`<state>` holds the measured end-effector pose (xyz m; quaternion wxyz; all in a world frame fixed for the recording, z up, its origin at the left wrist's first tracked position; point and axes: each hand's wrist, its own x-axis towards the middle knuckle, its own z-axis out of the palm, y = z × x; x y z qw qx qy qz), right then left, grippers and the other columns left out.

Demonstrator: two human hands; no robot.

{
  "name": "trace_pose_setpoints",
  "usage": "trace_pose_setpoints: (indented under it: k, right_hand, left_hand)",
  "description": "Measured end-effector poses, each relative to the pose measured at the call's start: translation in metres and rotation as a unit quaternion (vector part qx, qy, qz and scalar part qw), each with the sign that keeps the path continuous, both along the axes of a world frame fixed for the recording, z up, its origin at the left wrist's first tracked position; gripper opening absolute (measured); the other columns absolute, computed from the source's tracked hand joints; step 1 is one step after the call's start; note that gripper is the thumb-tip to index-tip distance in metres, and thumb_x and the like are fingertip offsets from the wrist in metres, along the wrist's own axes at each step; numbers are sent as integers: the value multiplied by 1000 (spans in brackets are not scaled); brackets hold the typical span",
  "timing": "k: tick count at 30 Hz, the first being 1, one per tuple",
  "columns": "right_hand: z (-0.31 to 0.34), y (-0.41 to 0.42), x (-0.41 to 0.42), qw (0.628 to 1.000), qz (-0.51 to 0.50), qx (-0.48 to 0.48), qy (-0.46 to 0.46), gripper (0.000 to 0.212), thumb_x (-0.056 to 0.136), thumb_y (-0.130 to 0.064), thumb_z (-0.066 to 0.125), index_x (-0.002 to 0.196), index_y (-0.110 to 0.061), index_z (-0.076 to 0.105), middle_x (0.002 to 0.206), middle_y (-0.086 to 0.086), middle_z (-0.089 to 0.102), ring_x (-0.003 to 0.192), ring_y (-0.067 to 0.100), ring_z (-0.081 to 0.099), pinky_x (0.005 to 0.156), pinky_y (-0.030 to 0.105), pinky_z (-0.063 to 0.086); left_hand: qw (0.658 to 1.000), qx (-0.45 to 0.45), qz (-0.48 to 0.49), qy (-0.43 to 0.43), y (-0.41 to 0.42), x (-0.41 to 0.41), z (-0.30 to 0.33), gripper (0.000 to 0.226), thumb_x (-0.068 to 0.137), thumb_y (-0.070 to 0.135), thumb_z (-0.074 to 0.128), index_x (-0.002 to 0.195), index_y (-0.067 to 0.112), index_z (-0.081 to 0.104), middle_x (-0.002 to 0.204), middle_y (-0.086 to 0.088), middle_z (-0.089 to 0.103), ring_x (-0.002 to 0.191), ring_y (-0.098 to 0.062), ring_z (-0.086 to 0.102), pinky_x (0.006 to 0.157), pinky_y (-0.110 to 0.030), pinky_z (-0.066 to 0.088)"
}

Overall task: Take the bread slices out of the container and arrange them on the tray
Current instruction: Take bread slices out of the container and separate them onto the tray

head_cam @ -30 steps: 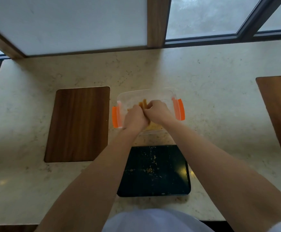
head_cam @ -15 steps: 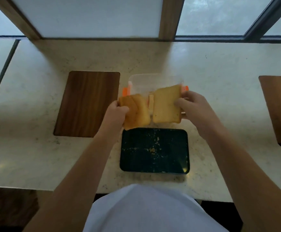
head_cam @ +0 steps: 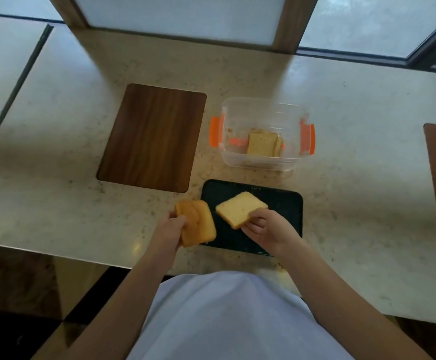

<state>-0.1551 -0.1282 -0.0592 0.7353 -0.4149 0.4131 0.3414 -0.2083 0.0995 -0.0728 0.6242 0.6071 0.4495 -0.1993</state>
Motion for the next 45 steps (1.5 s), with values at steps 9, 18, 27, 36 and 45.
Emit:
trace_pose_setpoints:
  k: [9,18,27,36,45]
  right_hand:
    - [-13,61,2,983,-163,54,62,14,95,11,50,100,0,57,110,26,61,121,39,56,105,46,47]
    - [-18,79,6,984,-150,-13,93,26,95,6,59,121,1,55,116,20,55,104,29,60,98,37,52]
    - [-13,72,2,987,-131,-36,90,50,96,5,55,143,4,40,135,28,53,120,37,60,104,44,51]
    - [-7,72,3,990,-103,-43,85,51,96,2,54,144,-10,40,137,30,51,116,39,63,104,49,50]
    - [-1,70,5,995,-39,-62,62,40,96,-1,55,132,-12,45,133,24,57,116,34,62,102,48,51]
  left_hand:
    - [999,16,47,-17,25,-8,-6,51,96,15,58,144,19,43,132,-7,54,114,-29,57,101,-55,49]
    - [997,6,77,-9,35,-10,-16,51,94,14,59,142,19,44,132,-8,53,115,-29,56,102,-56,48]
    - [999,3,52,-14,37,-8,-22,51,96,15,58,144,19,41,133,-7,52,114,-28,56,100,-54,49]
    - [1000,7,26,4,37,-8,-25,50,99,18,56,146,19,41,138,-8,52,117,-30,56,102,-56,49]
    - [1000,-14,18,-13,30,-9,-21,48,95,14,59,141,16,44,130,-9,55,109,-28,58,94,-51,53]
